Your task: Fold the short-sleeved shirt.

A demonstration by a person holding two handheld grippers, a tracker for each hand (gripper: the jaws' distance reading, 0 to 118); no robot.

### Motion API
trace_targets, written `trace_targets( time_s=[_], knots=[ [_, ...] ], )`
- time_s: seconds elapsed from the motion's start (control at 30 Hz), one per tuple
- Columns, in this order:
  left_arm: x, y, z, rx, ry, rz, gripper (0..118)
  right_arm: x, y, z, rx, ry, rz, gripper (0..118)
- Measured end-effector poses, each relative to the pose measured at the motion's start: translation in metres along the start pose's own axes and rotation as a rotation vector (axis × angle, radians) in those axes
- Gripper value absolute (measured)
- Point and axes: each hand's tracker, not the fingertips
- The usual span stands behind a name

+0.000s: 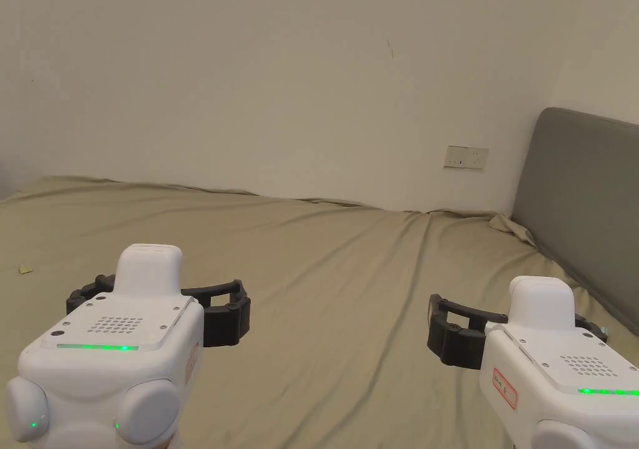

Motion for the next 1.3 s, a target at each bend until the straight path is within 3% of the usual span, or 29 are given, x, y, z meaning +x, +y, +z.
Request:
trace_targets(
  time_s=[0.23,0.33,0.53,0.8,1.13,1.3],
  knots=[
    [0.002,0.001,0.004,-0.006,-0.006,-0.01,118,0.008,0.008,0.001,-0.002,0.03,-0.08,118],
    [0.001,0.004,0.005,-0.002,-0.012,-0.003,118,0.009,0.012,0.0,-0.013,0.01,-0.082,118],
    [-0.001,0.006,0.007,0.006,-0.007,0.003,118,0.018,0.015,0.006,-0.025,0.078,-0.12,118],
    [0.001,0.007,0.008,-0.004,-0.008,0.015,118,0.024,0.021,0.009,-0.014,0.091,-0.162,118],
    [0.005,0.013,0.012,0.017,-0.025,0.039,118,0.028,0.015,-0.002,-0.065,0.114,-0.29,118],
    [0.005,0.014,0.013,0.018,-0.012,0.015,118,0.027,0.016,-0.002,-0.08,0.071,-0.228,118]
  ],
)
